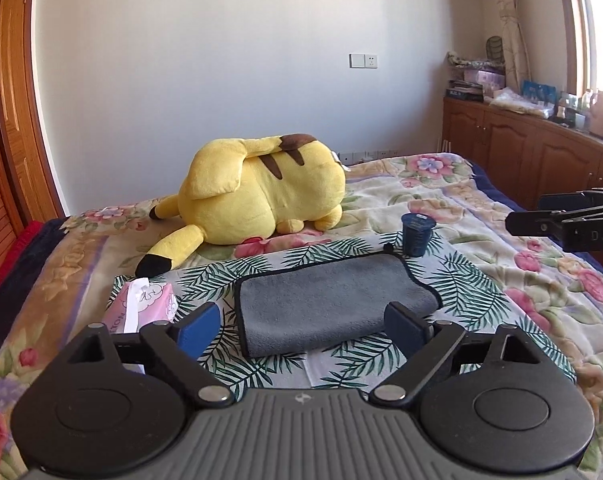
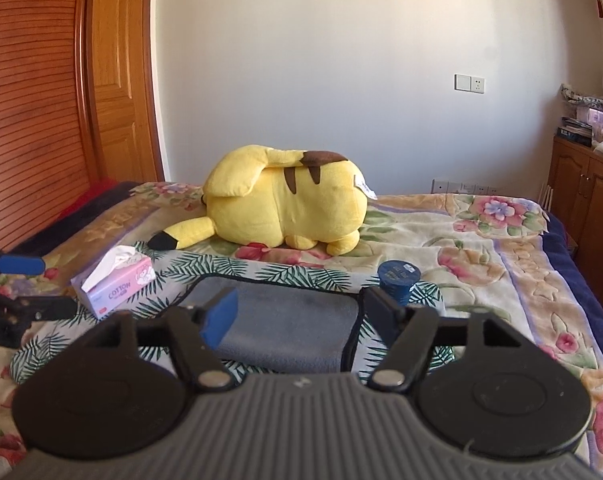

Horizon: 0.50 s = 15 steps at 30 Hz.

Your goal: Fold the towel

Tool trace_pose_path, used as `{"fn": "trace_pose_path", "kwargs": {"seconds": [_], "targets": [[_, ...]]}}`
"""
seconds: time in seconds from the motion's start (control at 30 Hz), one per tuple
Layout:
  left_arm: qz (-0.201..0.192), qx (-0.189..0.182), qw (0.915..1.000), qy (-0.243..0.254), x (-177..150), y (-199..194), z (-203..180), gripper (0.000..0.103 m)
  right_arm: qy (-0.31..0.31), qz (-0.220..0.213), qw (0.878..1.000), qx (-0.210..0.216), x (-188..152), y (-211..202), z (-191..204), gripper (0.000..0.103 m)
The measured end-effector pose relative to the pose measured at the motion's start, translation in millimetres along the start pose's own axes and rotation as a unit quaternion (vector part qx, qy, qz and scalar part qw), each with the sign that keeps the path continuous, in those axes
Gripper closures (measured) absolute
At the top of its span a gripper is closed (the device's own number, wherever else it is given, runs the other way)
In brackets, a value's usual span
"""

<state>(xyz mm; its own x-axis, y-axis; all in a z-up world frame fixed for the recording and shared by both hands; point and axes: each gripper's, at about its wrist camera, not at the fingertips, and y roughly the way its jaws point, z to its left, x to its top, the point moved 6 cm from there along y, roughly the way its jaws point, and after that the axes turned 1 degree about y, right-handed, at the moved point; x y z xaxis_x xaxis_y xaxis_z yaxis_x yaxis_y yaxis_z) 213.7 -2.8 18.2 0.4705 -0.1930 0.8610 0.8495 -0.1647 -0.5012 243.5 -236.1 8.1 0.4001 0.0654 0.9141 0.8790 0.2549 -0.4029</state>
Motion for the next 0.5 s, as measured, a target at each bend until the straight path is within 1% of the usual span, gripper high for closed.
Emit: {"fn": "trace_pose_path", "kwargs": {"seconds": [0.03, 0.13, 0.27, 0.3, 0.33, 0.37, 0.5], "targets": [[-0.001, -0.001, 1.0, 0.0, -1, -3, -2, 0.029, -0.001, -0.003, 1.0, -0.001, -1, -2, 1, 0.02], [-0.001, -0.001, 1.0, -0.002, -4, -10, -5, 0.026, -0.001, -0.004, 1.0, 0.0, -4, -8, 2, 0.015], [0.003, 0.004, 1.0, -0.004, -11, -17, -6, 0.025, 0.003, -0.001, 1.0, 0.003, -8, -15, 3, 0.013], [0.003, 0.005, 1.0, -0.003, -12, -19, -6, 0.025, 0.005, 0.002, 1.0, 0.004, -9, -17, 4, 0.01], [0.003, 0.006, 1.0, -0.002, -13, -21, -7, 0.025, 0.007, 0.004, 1.0, 0.005, -10, -18, 4, 0.003], [0.003, 0.007, 1.0, -0.002, -15, -24, -7, 0.024, 0.008, 0.004, 1.0, 0.004, -12, -21, 4, 0.0], [-0.009, 0.009, 0.9998, -0.015, -19, -36, -8, 0.021, 0.008, 0.004, 1.0, 0.001, -18, -32, 4, 0.0]]}}
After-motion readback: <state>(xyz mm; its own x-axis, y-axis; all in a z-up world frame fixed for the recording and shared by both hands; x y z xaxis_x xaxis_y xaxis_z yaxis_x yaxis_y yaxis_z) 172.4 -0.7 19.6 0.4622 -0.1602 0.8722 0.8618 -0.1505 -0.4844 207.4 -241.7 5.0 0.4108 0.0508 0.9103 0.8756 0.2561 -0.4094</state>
